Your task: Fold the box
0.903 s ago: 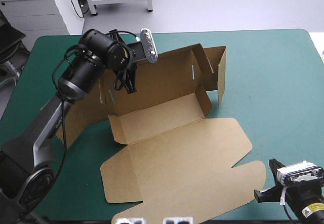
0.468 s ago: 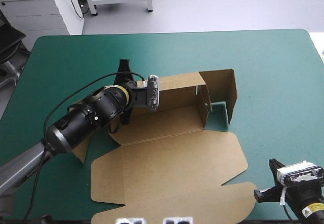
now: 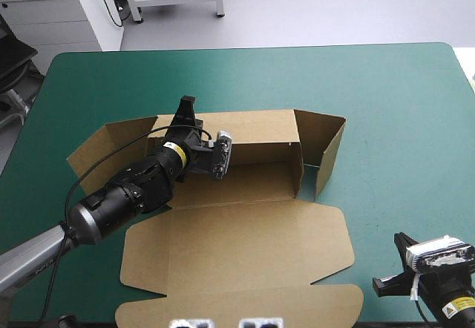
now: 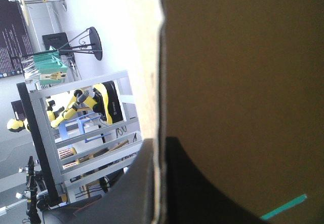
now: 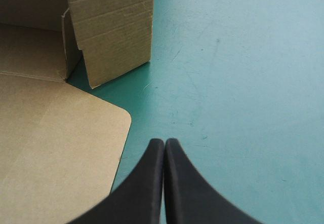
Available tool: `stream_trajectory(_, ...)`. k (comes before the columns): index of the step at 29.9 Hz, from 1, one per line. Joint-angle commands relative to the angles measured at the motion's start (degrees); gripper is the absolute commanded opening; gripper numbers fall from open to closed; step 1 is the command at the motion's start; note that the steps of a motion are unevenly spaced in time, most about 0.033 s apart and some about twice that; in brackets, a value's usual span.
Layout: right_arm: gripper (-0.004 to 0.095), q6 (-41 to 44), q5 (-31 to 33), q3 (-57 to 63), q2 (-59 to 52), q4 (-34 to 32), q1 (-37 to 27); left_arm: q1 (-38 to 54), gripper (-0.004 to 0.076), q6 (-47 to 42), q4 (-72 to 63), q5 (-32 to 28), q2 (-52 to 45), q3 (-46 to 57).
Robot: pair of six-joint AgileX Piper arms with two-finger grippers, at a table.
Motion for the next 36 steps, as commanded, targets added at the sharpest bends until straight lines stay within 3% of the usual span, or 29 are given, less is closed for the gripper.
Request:
stream_trajectory(1, -0.0014, -0.42, -4.45, -1.30, 0.90, 0.56, 0.28, -0.29, -0.0008, -2.86, 0.81, -5.76, -1.39, -0.72)
stream_trajectory(10, -0.0014, -0.18, -4.45, -7.47, 6.33, 0.56, 0.28, -0.29, -0.0008, -5.44, 0.81, -5.89, -1.39, -0.72)
stream_trajectory(23, -0.0014, -0.86, -4.10, -29.85, 36.41, 0.77, 0.28, -0.29, -0.0008, -8.19, 0.93, -4.98, -1.39, -1.23)
stream_trajectory(36, -0.0014, -1.13, 3.85, -54.75, 64.40, 1.91, 0.28, -0.29, -0.0008, -8.27, 0.39, -0.68, -0.06, -4.07)
